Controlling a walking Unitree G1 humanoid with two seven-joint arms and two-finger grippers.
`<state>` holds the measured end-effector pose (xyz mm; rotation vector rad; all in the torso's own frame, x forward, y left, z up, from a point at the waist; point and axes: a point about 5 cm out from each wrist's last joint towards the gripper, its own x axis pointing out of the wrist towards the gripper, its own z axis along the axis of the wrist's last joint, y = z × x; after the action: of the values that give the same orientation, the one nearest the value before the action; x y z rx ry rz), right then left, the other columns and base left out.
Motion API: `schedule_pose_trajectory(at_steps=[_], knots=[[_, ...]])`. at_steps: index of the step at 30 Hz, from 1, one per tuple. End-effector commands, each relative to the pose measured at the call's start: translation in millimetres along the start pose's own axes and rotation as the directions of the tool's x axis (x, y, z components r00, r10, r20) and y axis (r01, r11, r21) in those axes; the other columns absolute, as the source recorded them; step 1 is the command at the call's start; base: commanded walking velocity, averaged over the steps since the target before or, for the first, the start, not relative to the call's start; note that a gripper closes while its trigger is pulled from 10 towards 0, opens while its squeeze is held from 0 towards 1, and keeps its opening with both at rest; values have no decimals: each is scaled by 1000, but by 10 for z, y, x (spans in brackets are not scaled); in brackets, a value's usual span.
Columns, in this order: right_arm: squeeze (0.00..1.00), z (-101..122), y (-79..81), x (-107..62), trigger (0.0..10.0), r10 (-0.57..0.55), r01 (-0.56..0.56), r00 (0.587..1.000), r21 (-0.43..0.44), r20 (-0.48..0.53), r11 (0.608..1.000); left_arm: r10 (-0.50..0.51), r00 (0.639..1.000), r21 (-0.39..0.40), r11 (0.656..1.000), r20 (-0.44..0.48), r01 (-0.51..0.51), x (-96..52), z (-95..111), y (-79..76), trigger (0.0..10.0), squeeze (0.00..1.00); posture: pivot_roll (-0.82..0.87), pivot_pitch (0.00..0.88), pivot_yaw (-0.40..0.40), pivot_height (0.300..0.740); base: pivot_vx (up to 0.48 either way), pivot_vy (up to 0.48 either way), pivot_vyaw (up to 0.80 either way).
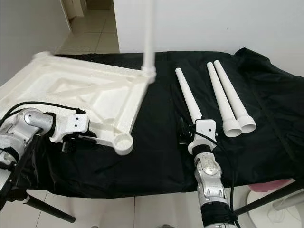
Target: Building children table
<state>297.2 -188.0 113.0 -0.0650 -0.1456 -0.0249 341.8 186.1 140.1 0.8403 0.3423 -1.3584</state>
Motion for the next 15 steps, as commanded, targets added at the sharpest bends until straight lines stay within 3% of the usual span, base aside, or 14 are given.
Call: schedule_pose_trajectory(at_steps=[1,2,3,11,12,15], knots=[[0,-179,-1,-57,10000,-11,13,996,17,-89,1000,44,998,-57,997,33,-42,117,-68,-102,9255,0,-12,42,34,740,0,0,0],[0,-177,3,-52,10000,-10,12,996,18,-88,1000,63,997,-46,997,53,-61,145,-36,-100,9255,0,-12,42,34,740,0,0,0],[0,-176,9,-45,10000,-9,11,996,20,-88,1000,75,995,-40,997,65,-72,170,-12,-100,10000,0,-7,40,31,740,0,0,0],[0,-157,46,3,10000,5,-3,997,22,-77,1000,94,986,15,995,136,-97,252,100,-141,10000,0,-3,37,30,740,0,0,0],[0,-154,49,9,10000,3,-1,997,23,-76,1000,98,983,-11,995,157,-98,253,122,-142,10000,1000,1,33,33,740,0,0,0],[0,-148,56,18,10000,0,2,997,27,-71,1000,125,973,-47,992,195,-119,249,166,-135,10000,1000,1,32,34,740,0,0,0]])
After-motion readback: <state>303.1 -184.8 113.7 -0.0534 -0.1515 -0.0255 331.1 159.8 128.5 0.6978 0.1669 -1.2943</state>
